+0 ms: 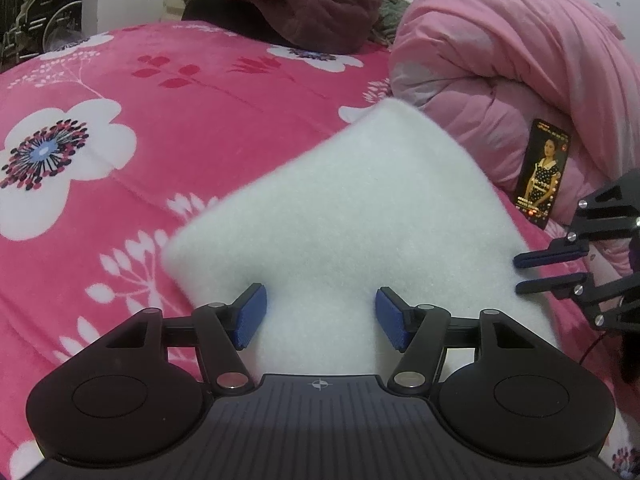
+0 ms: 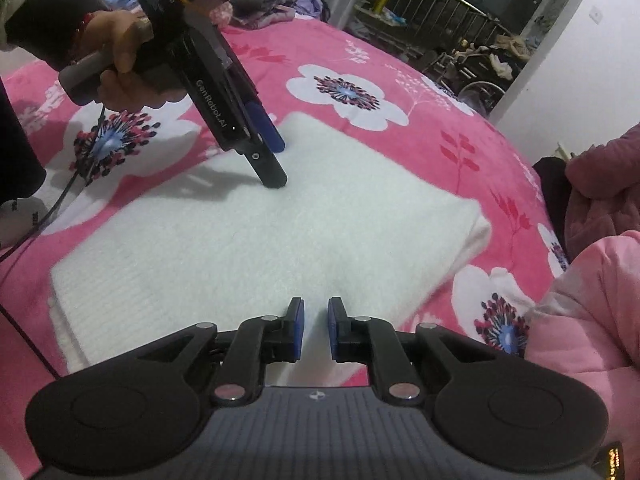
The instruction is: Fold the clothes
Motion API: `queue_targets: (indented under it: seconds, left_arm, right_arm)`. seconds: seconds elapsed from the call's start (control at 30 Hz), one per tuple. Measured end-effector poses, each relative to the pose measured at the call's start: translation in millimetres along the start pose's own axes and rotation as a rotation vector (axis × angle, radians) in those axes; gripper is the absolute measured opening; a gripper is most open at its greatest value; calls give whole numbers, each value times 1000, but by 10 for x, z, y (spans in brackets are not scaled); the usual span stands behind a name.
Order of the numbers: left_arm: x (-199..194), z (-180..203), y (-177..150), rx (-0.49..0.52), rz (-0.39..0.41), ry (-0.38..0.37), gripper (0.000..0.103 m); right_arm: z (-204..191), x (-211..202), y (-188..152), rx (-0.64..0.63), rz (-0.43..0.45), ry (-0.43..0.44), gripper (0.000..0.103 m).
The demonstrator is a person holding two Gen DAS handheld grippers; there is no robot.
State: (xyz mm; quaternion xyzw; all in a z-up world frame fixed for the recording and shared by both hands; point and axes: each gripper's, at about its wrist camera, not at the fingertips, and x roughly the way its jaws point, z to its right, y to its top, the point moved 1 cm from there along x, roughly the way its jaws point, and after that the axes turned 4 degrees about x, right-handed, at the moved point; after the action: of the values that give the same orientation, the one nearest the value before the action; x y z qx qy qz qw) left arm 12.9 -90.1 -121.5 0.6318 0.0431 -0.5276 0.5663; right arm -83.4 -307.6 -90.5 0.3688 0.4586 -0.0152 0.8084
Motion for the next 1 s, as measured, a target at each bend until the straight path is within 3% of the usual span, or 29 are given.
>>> queue_targets:
  seconds: [0.17,0.23,0.27,0.33,0.6,1.0]
  left_arm:
    - [-5,17,-2,-12,0,12,62]
    - [-2,14,-4,-15,1,13,62]
    - [0,12,-3,-16,0,12,62]
    - [2,6,6,-17,-4,11,62]
    - [-1,3,4,-22,-5,11,62]
    - [2,2,11,-39,-6,13,63]
  right_arm:
    - [43,18,158,86,-83,-4,22]
    - [160,35,236,196,-122,44,44]
    - [223,40,267,260,-141,80,73]
    - [320,47,308,387,-166,139,103]
    - [362,-96,478,456,-94,171,103]
    - [403,-233,648,559,4,114,103]
